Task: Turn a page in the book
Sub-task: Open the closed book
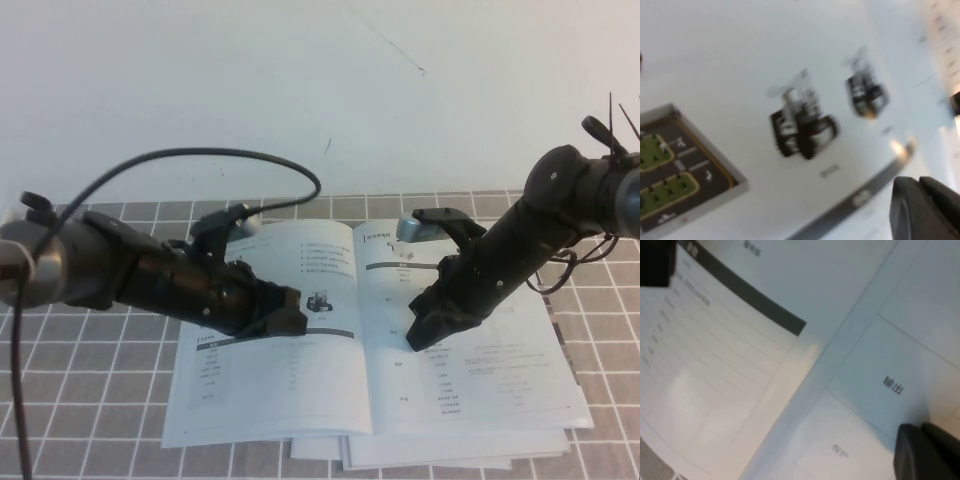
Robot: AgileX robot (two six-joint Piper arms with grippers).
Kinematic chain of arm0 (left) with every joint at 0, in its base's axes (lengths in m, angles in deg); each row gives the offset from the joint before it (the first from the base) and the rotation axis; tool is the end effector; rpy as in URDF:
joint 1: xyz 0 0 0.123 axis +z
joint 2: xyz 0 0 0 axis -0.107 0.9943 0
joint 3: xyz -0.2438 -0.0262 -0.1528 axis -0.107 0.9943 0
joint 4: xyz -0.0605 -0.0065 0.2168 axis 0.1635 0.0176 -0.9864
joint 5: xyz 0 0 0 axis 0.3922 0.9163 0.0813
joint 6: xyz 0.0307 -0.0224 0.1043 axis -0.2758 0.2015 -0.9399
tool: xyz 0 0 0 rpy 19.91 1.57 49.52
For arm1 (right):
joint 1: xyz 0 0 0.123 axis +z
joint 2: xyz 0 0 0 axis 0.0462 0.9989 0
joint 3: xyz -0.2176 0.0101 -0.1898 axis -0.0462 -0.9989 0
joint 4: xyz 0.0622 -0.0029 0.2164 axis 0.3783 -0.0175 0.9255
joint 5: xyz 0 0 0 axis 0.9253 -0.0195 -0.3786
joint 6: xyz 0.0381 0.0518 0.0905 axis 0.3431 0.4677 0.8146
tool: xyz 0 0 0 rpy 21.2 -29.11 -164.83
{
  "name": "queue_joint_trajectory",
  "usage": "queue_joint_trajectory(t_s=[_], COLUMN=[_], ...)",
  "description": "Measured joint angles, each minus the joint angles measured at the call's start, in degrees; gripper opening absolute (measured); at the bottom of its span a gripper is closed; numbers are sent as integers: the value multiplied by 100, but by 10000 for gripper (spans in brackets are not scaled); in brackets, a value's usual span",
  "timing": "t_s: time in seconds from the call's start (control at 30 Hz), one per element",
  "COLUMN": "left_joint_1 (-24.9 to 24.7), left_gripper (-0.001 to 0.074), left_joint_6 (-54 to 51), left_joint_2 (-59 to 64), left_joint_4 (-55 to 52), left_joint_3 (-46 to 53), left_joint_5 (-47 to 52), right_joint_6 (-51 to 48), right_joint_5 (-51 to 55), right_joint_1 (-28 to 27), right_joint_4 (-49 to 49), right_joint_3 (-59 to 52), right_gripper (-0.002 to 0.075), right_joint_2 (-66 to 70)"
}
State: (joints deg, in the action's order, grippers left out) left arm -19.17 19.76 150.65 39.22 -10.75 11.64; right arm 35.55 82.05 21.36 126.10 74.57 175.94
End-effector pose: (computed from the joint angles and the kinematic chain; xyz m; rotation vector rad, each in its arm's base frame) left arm 0.3495 -0.1482 0.1748 0.2793 2.5419 -0.9749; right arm 0.3804 0.1859 0.1284 -0.8672 2.7689 0.7634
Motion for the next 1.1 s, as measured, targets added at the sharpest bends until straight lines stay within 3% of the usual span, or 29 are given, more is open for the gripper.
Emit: queue_joint_trajectory(t_s=[0.6, 0.87, 1.1], left_joint_1=[-89, -89, -79], left_gripper=[-4, -4, -4], left_joint_6=[-119, -132, 247], left_joint_2=[411, -732, -2267], left_joint_4=[43, -232, -1521], left_joint_3=[-43, -43, -43], left_joint_5=[-506, -495, -418], right_joint_6=[4, -321, -327], right_joint_5=[-240, -595, -590], right_joint_1=[0, 0, 0], right_joint_4=[60, -101, -784], right_joint_3=[-137, -214, -214], right_gripper=[0, 0, -1], right_joint_2=[-111, -1060, -2679])
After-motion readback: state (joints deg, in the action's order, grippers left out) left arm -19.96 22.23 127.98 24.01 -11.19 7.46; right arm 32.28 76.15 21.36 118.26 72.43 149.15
